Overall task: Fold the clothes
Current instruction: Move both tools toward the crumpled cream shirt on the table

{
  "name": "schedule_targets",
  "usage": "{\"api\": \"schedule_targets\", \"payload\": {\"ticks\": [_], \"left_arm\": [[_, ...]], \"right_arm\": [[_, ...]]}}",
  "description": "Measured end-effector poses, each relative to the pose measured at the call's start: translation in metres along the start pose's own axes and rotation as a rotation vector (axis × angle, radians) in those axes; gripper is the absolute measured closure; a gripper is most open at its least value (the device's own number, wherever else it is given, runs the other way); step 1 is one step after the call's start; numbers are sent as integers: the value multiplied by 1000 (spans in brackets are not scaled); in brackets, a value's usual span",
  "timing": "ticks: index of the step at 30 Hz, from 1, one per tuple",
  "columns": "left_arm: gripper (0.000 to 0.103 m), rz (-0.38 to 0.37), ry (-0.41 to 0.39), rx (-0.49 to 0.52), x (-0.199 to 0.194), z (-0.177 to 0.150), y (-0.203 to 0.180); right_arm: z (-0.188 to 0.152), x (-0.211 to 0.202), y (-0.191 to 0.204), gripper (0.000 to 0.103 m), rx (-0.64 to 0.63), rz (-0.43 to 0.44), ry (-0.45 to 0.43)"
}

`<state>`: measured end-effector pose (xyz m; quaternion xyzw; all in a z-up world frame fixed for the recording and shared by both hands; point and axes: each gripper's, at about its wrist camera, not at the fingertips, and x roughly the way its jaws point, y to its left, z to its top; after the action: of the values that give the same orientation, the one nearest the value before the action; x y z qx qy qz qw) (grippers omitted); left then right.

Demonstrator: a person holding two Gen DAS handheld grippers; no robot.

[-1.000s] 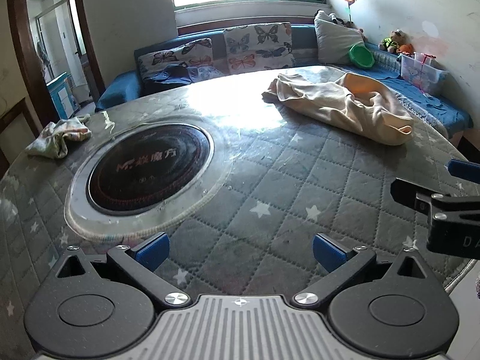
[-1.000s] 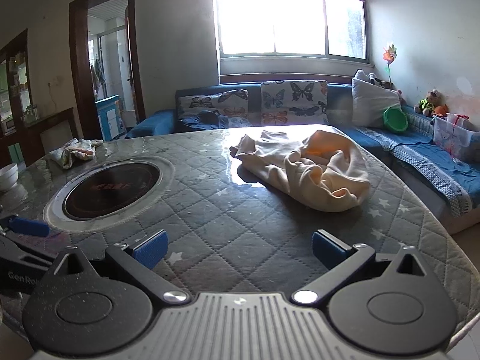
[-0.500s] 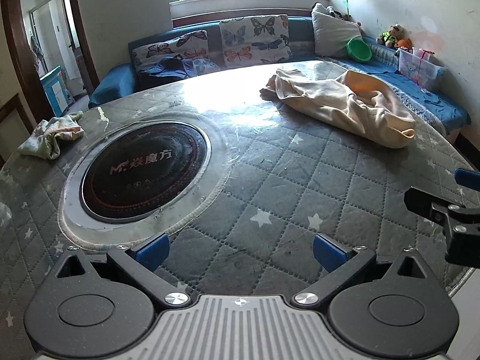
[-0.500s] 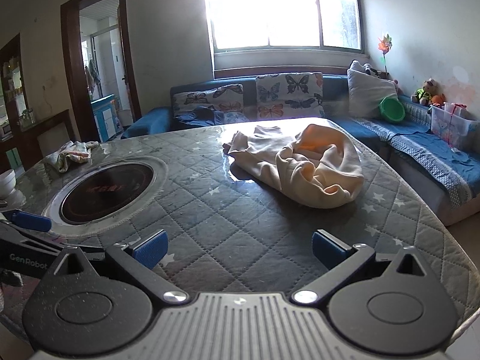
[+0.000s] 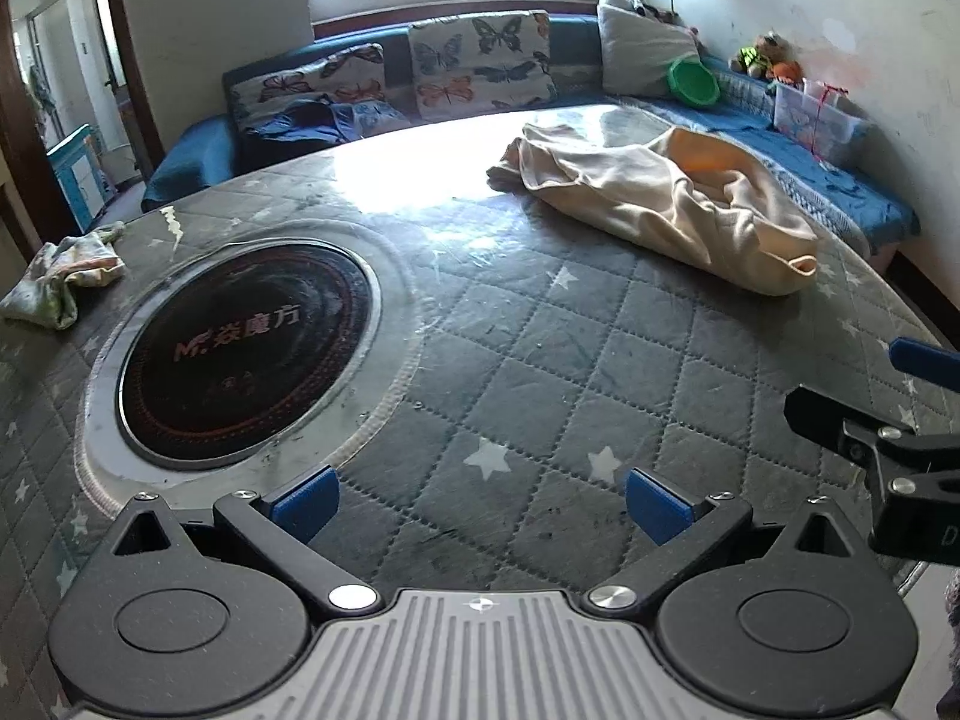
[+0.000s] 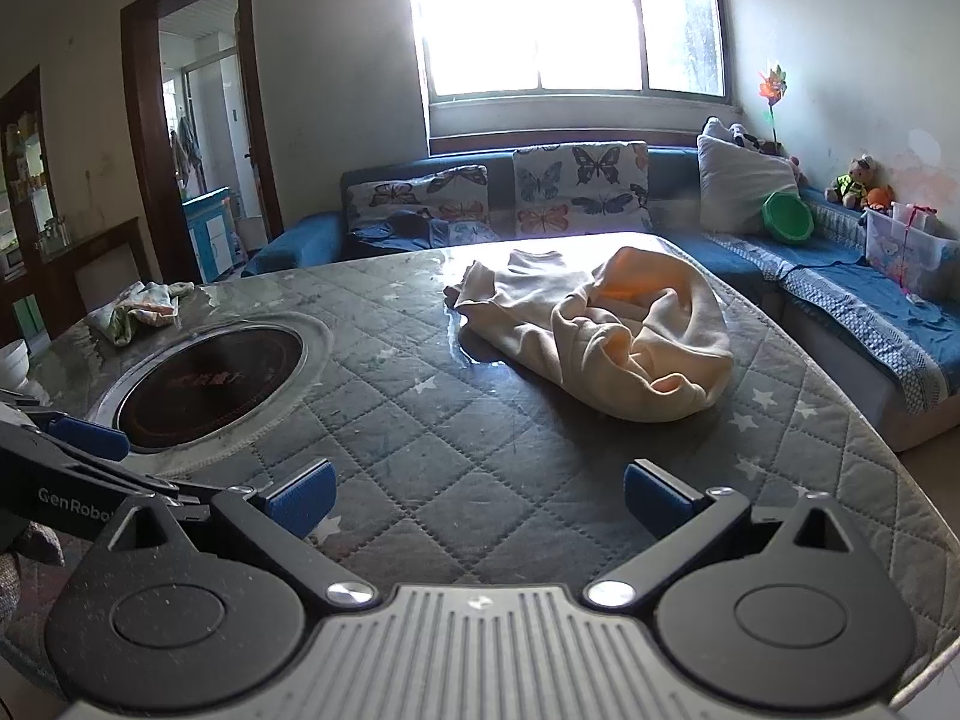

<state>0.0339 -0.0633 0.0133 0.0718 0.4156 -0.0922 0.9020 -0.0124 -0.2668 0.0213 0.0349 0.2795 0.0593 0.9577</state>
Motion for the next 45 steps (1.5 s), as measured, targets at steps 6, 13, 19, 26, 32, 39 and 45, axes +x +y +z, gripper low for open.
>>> {"api": "schedule_targets", "payload": {"ticks": [6, 13, 19, 26, 32, 39, 45], "left_arm": [[0, -6, 13, 25, 12, 8, -4], [0, -9, 16, 61, 23, 19, -10], [0, -12, 21, 85, 32, 28, -18], [0, -10, 43, 97, 46, 35, -25], [0, -10, 50, 104, 52, 40, -32], [0, -3, 63, 125, 59, 45, -41], [0, 2, 78, 129, 67, 50, -45]], "right_arm": [[6, 12, -7, 0, -1, -15, 35], [11, 25, -14, 0, -5, -8, 64], [16, 32, -18, 0, -1, -24, 79], [18, 41, -27, 0, 7, -48, 93], [20, 46, -35, 0, 23, -58, 99], [21, 52, -43, 0, 37, -67, 105], [23, 57, -49, 0, 40, -73, 110]]}}
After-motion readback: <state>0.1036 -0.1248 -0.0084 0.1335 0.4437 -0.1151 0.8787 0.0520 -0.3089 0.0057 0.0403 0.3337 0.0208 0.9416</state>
